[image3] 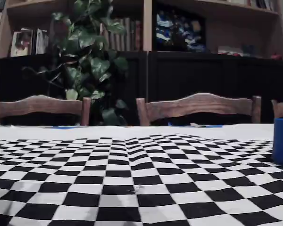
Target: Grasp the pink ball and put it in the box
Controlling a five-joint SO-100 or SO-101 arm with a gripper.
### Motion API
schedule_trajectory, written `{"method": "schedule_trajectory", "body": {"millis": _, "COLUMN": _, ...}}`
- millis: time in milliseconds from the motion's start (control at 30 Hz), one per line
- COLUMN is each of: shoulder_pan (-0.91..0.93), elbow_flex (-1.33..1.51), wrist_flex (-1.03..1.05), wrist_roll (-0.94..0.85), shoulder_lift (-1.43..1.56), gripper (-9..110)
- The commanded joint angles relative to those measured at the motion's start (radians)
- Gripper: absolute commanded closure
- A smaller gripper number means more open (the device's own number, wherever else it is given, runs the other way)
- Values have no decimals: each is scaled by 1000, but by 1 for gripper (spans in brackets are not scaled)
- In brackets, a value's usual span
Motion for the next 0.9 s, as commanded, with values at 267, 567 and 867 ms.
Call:
{"method": "schedule_trajectory", "body": {"millis": 267, "shoulder_pan": 172, "elbow_flex": 8, "wrist_flex": -54, "wrist_roll": -9, "shoulder_lift": -8, "gripper": 74}}
{"method": "schedule_trajectory", "body": {"millis": 567, "shoulder_pan": 310, "elbow_flex": 8, "wrist_flex": -64, "wrist_roll": -9, "shoulder_lift": -5, "gripper": 74}}
{"method": "schedule_trajectory", "body": {"millis": 867, "shoulder_pan": 436, "elbow_flex": 8, "wrist_flex": -67, "wrist_roll": -9, "shoulder_lift": -2, "gripper": 74}}
